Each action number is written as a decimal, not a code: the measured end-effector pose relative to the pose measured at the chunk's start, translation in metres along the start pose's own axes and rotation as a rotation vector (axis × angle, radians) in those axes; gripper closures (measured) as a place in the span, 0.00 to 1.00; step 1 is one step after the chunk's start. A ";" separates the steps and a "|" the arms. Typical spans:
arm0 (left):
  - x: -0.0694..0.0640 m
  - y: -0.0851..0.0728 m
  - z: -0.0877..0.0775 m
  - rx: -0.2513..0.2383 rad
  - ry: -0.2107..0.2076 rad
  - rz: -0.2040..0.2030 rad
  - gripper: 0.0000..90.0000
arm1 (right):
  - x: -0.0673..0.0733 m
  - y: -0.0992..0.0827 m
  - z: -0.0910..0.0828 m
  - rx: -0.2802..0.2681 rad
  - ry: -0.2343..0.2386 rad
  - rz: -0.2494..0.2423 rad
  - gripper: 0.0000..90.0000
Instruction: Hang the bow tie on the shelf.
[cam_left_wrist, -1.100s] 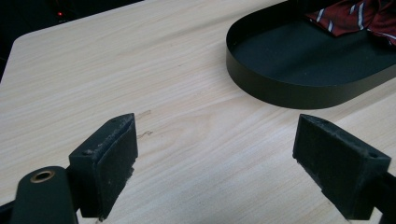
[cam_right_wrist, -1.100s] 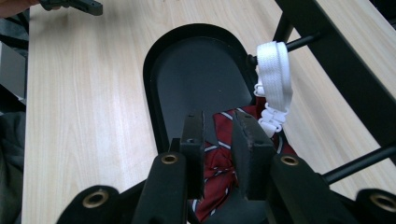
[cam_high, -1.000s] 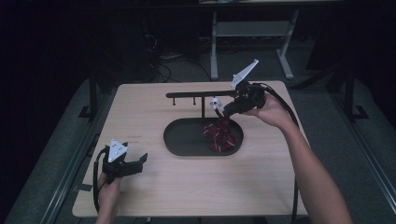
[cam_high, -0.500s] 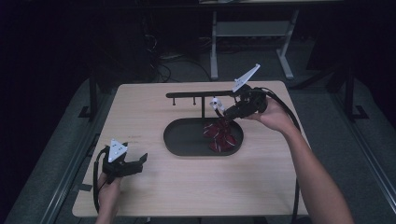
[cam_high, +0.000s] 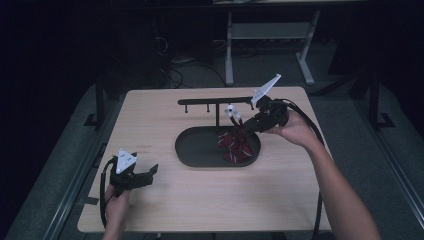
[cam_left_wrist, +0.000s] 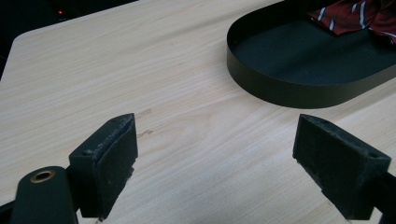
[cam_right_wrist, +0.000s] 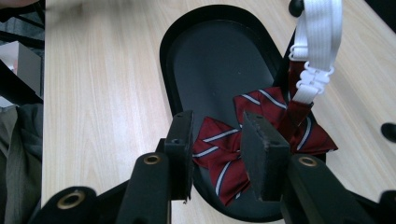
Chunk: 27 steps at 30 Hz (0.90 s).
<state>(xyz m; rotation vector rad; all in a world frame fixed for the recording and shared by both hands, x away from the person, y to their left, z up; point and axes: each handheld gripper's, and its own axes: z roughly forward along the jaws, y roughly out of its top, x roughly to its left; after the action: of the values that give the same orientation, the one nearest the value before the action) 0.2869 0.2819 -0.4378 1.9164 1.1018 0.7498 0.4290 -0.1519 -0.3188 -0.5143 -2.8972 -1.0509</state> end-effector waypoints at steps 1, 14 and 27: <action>0.000 0.000 0.000 0.000 0.000 0.000 0.15 | 0.000 -0.001 0.001 -0.006 0.000 -0.005 0.70; 0.000 0.000 0.000 0.001 0.002 -0.001 0.15 | 0.006 -0.014 0.004 -0.002 0.012 0.008 0.68; 0.000 0.000 0.000 0.004 0.003 -0.007 0.15 | 0.011 -0.031 0.009 -0.010 0.026 0.030 0.63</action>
<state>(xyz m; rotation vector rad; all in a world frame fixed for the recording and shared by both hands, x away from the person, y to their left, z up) 0.2868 0.2820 -0.4375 1.9138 1.1123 0.7476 0.4101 -0.1650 -0.3438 -0.5378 -2.8538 -1.0605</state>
